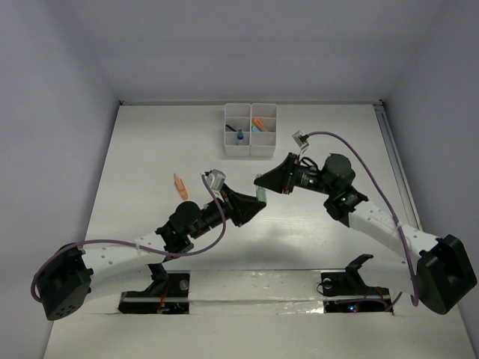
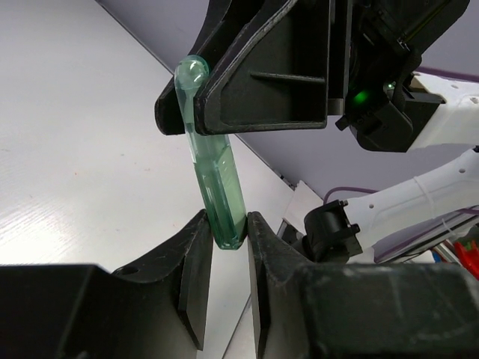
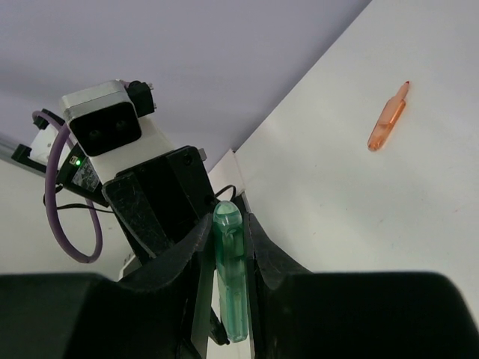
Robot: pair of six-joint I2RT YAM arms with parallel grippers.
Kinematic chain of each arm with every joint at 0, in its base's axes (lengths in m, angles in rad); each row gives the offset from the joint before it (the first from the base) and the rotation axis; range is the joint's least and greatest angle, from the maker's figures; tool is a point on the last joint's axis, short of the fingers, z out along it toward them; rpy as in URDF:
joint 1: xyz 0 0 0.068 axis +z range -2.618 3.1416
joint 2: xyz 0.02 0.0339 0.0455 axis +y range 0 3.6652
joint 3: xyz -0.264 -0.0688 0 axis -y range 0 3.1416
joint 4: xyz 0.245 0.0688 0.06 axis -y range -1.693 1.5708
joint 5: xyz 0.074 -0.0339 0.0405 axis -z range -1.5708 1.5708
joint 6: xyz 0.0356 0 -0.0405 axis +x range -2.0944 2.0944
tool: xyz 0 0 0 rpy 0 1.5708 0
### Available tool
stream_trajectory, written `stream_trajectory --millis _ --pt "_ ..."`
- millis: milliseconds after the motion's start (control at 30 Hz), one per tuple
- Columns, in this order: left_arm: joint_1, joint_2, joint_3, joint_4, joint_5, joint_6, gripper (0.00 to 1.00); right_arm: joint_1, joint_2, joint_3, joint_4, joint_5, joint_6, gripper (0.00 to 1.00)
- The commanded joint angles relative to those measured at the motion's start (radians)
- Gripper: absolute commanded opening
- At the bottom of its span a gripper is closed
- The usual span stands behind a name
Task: Sort the stationery into containers
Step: Close the pen cap on the pen.
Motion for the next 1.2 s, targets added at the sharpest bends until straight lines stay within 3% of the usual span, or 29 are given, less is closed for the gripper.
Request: stream_trajectory --millis 0,133,400,900,1167 --pt "0.011 -0.022 0.02 0.168 -0.01 -0.024 0.0 0.0 -0.007 -0.037 0.015 -0.036 -0.037 0.0" --pt "0.02 -0.054 0.025 0.162 -0.067 -0.048 0.0 0.0 -0.027 -0.083 0.019 -0.047 -0.067 0.0" --pt "0.1 -0.09 0.092 0.133 -0.048 -0.099 0.0 0.043 -0.108 -0.191 -0.004 0.001 -0.146 0.0" --pt "0.205 0.013 0.21 0.222 0.057 -0.142 0.0 0.153 -0.101 -0.367 0.034 0.09 -0.143 0.0" --pt "0.218 0.041 0.279 0.247 0.085 -0.166 0.0 0.296 -0.053 -0.436 0.068 0.214 -0.167 0.0"
